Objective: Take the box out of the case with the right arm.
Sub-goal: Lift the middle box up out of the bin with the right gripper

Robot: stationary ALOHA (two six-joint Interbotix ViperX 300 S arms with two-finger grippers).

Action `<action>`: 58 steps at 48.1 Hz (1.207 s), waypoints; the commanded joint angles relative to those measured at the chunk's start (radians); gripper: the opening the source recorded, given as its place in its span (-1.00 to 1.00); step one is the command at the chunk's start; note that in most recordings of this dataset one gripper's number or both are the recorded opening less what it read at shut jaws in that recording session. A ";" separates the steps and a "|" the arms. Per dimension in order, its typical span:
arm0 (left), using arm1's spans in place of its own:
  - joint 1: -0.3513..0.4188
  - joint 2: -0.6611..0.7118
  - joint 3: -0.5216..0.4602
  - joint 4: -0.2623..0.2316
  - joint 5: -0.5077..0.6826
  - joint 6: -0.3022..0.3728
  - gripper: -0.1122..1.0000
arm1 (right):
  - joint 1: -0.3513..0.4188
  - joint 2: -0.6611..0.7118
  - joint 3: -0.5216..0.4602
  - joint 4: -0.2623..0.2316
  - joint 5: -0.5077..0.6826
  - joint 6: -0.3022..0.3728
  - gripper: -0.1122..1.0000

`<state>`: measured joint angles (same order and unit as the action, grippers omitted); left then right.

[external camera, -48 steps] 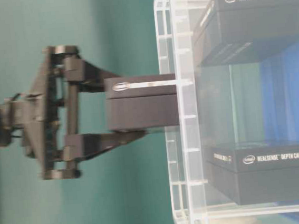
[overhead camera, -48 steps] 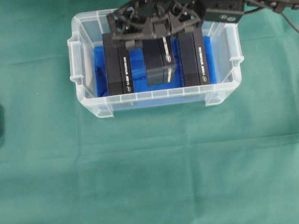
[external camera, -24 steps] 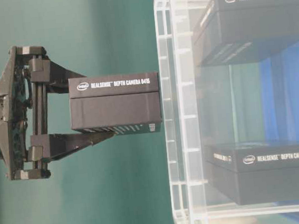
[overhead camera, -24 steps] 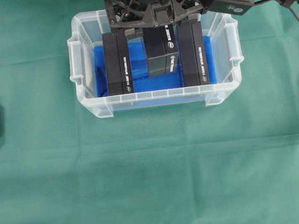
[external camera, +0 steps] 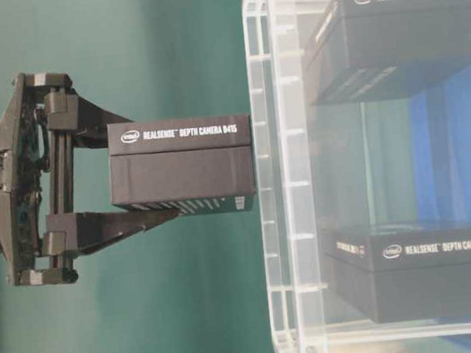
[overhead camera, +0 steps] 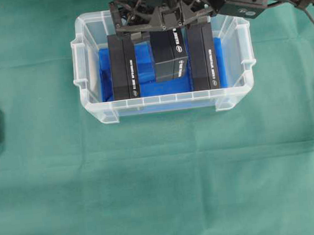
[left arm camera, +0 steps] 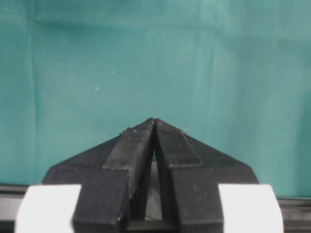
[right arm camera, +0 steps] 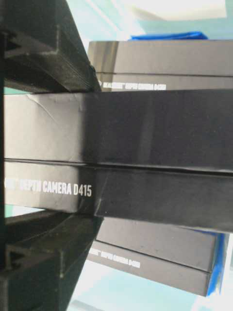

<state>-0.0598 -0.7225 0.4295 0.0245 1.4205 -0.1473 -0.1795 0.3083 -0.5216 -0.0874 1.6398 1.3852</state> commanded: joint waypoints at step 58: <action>-0.003 0.000 -0.026 0.003 0.012 0.000 -0.80 | 0.005 -0.058 -0.035 -0.008 0.002 0.000 0.38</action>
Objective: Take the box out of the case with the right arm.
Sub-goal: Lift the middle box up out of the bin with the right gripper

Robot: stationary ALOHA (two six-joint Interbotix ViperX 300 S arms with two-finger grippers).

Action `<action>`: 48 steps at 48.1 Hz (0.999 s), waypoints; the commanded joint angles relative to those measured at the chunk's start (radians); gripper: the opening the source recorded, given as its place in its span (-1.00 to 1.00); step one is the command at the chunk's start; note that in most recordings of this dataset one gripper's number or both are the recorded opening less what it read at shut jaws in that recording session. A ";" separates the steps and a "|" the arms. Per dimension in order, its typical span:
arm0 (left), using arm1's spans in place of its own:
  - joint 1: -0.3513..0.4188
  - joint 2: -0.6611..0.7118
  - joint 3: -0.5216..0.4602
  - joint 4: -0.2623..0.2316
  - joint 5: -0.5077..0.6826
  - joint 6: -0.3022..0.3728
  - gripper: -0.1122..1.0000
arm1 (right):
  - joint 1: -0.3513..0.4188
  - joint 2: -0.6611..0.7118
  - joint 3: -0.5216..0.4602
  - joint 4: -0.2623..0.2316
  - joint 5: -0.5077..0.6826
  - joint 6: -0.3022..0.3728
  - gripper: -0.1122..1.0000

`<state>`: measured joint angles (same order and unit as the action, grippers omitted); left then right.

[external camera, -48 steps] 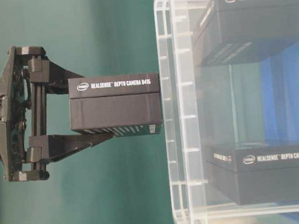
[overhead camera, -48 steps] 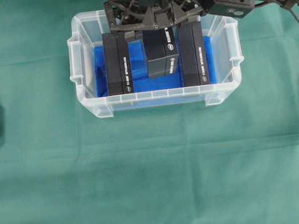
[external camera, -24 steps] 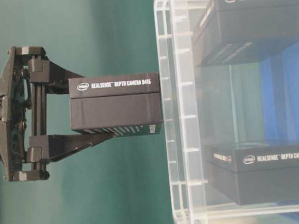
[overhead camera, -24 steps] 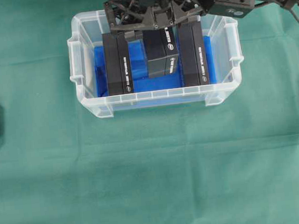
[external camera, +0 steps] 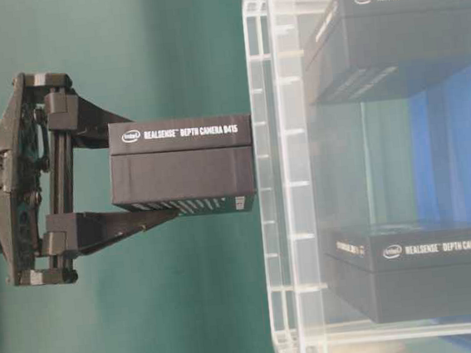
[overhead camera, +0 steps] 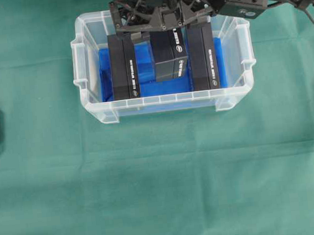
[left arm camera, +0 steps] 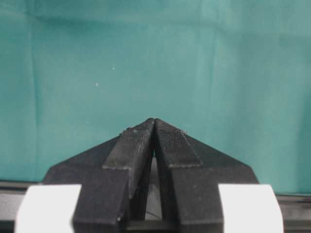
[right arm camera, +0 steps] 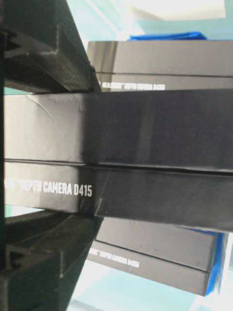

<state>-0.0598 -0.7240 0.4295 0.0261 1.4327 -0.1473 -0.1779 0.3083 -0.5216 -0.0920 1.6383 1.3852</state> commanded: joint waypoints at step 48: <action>-0.003 0.002 -0.028 0.002 0.015 -0.002 -0.80 | 0.229 -0.058 -0.057 -0.060 0.043 0.224 0.38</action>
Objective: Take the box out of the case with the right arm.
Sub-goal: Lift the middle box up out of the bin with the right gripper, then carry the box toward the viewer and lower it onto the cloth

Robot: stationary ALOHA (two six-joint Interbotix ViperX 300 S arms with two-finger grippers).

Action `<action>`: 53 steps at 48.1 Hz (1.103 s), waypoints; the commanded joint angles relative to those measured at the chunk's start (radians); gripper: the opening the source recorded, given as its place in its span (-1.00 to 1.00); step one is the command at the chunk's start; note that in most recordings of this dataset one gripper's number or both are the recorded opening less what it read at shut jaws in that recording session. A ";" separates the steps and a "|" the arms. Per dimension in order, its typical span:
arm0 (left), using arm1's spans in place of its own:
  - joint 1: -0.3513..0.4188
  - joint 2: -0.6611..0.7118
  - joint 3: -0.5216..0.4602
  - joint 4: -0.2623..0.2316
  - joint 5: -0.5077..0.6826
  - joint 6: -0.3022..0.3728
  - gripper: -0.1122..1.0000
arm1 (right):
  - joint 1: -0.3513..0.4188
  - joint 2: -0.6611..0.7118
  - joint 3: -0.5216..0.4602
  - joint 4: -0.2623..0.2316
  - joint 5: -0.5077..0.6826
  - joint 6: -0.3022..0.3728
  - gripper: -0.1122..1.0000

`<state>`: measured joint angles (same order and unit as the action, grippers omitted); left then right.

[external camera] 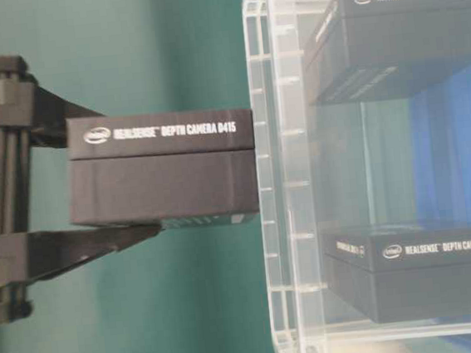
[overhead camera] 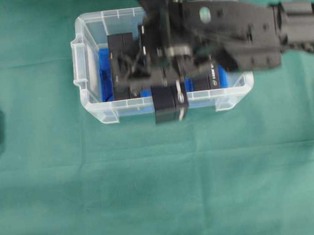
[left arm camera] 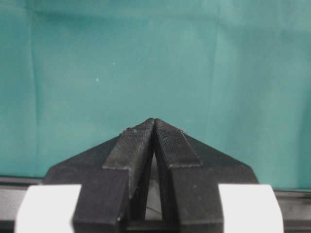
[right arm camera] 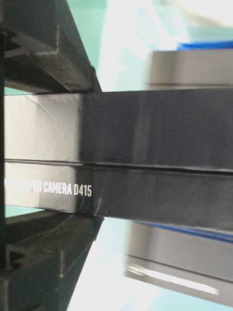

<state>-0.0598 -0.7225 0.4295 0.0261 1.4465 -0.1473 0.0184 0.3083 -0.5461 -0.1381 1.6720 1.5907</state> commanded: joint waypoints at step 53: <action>-0.003 0.000 -0.028 0.002 0.008 -0.002 -0.80 | 0.247 -0.020 -0.074 -0.038 0.091 0.241 0.38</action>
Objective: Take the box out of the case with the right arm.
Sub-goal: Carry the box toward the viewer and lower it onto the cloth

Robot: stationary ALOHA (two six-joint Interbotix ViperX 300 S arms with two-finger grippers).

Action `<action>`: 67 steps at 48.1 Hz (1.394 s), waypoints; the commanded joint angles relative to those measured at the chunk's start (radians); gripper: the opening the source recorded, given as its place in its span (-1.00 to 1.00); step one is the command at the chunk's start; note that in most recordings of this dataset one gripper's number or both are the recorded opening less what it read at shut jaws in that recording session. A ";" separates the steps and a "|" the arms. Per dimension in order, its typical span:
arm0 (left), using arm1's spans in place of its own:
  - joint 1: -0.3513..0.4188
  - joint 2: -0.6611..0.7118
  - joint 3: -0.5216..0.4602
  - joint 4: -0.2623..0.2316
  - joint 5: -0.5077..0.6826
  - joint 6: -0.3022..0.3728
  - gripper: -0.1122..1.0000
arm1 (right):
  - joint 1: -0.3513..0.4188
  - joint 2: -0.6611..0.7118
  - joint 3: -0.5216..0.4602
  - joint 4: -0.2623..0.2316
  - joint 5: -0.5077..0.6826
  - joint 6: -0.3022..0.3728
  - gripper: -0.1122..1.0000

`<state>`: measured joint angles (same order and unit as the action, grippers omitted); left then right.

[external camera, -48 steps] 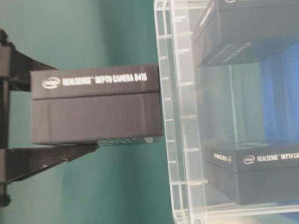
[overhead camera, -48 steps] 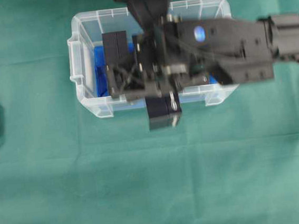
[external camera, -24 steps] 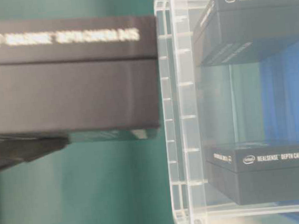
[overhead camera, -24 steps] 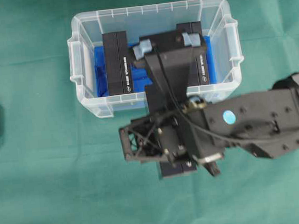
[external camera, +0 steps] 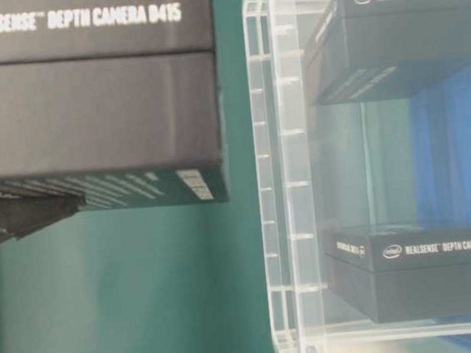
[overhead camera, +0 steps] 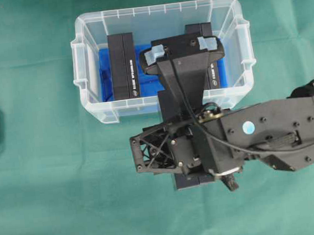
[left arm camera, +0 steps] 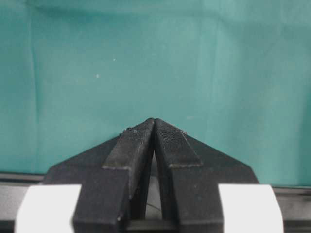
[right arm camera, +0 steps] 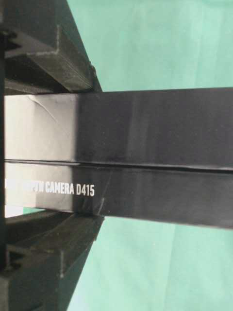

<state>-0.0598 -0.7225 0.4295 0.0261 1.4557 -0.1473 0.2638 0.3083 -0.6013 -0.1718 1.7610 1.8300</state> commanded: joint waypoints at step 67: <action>-0.003 0.000 -0.023 0.002 -0.003 -0.002 -0.80 | 0.011 0.014 0.502 0.103 -0.591 0.109 0.38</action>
<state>-0.0598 -0.7240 0.4295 0.0245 1.4557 -0.1488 0.2684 0.3482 -0.0966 -0.0721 1.1950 1.9405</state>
